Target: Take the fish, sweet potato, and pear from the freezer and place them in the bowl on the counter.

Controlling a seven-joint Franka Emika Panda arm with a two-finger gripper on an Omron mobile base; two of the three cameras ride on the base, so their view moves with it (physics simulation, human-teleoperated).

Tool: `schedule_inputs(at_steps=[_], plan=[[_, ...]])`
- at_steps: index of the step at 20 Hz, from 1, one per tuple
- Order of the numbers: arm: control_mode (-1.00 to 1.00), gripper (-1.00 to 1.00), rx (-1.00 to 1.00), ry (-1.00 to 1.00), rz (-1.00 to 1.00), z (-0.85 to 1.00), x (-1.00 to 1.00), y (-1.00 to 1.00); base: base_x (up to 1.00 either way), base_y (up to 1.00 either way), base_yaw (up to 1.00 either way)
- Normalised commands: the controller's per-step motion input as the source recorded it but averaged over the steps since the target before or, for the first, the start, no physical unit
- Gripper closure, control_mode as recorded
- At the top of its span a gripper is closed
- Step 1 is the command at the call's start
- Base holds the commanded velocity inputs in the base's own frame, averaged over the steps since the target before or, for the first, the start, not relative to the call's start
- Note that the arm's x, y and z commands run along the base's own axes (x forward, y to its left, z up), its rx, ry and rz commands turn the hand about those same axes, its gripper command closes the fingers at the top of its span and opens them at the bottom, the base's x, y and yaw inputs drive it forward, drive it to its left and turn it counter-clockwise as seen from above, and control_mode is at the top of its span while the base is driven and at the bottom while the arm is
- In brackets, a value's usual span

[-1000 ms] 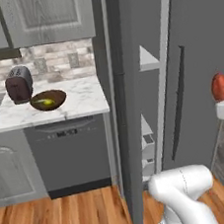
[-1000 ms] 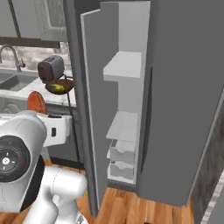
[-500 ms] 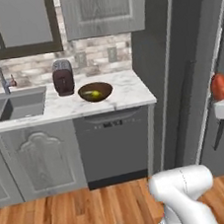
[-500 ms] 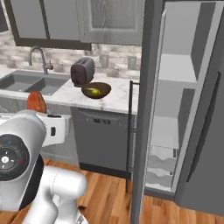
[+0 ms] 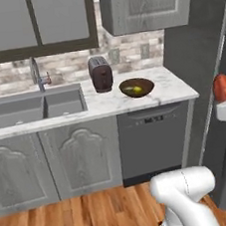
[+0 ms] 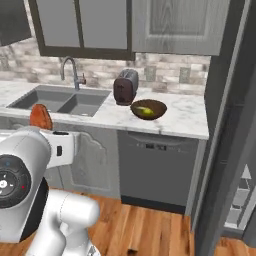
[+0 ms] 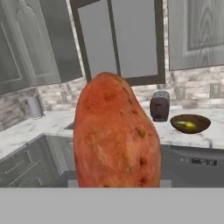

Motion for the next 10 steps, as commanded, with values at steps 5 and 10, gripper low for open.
schedule_inputs(at_steps=[5, 10], plan=[[1.0, 1.0, 0.0, 0.0, 0.0, 0.0, 0.0, 0.0, 0.94, 0.59, -0.27], [1.0, 1.0, 0.0, 0.0, 0.0, 0.0, 0.0, 0.0, 0.94, 0.1, -0.27]])
